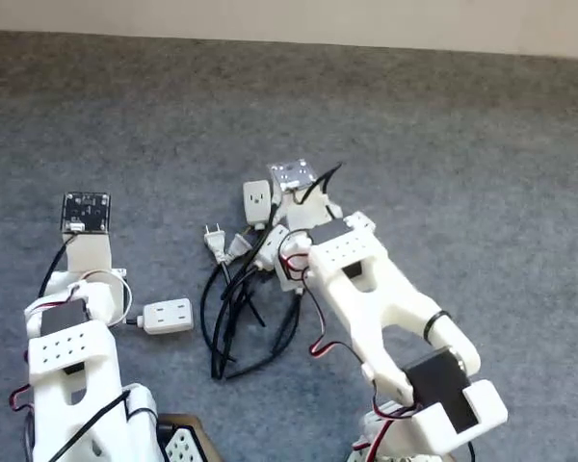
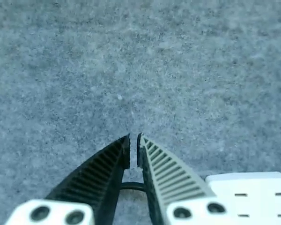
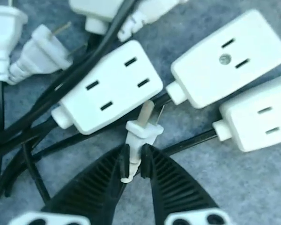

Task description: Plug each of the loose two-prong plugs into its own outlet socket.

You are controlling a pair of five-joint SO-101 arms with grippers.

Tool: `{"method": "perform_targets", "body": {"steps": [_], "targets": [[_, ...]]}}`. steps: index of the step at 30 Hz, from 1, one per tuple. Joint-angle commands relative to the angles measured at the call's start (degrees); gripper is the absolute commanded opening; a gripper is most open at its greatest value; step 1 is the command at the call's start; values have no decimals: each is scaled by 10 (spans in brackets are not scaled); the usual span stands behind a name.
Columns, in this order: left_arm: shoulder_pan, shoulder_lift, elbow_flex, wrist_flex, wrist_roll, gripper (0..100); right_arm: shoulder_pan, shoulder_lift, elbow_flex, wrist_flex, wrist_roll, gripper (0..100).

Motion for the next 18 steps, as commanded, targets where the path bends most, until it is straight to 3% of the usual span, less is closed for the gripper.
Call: {"method": "perform_targets", "body": {"steps": [1, 12, 18], "targets": [[8, -1, 0, -8, 4, 53, -10, -32, 29, -3, -3, 55], [7, -1, 1, -8, 4, 53, -13, -73, 87, -3, -5, 61], [7, -1, 1, -8, 4, 53, -10, -73, 90, -5, -6, 157]]}}
